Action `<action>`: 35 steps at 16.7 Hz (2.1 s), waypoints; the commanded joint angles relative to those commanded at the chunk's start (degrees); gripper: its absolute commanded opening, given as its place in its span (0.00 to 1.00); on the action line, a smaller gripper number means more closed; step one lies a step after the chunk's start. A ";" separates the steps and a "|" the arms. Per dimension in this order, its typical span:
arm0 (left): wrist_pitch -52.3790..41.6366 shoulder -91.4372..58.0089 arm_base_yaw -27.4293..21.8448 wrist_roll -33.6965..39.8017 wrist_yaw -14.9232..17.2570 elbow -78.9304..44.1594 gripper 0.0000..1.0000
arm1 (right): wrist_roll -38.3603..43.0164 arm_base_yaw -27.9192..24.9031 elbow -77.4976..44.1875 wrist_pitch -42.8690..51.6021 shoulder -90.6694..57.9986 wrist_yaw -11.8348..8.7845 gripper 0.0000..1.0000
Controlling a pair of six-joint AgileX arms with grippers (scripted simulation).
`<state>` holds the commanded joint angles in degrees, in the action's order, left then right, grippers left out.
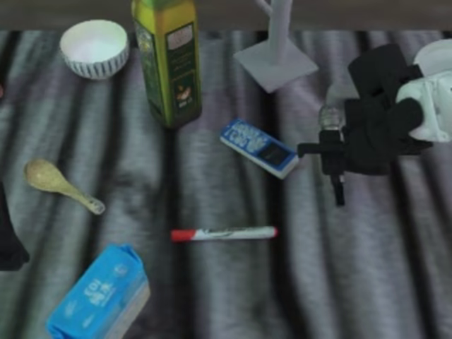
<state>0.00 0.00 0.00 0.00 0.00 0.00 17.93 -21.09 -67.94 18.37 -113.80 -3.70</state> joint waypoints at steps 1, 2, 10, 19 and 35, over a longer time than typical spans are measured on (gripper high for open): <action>0.00 0.00 0.00 0.00 0.00 0.00 1.00 | -1.10 0.03 1.19 -4.60 0.81 -1.38 0.00; 0.00 0.00 0.00 0.00 0.00 0.00 1.00 | -2.25 0.06 2.49 -9.51 1.66 -2.84 0.00; 0.00 0.00 0.00 0.00 0.00 0.00 1.00 | -12.13 0.53 14.23 -50.96 11.18 -14.79 0.00; 0.00 0.00 0.00 0.00 0.00 0.00 1.00 | -16.94 0.86 18.82 -65.98 17.49 -20.03 0.00; 0.00 0.00 0.00 0.00 0.00 0.00 1.00 | -15.93 -14.91 21.29 -63.51 25.83 -5.08 0.00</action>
<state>0.00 0.00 0.00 0.00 0.00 0.00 2.00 -36.00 -46.65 -45.13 -87.97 -8.78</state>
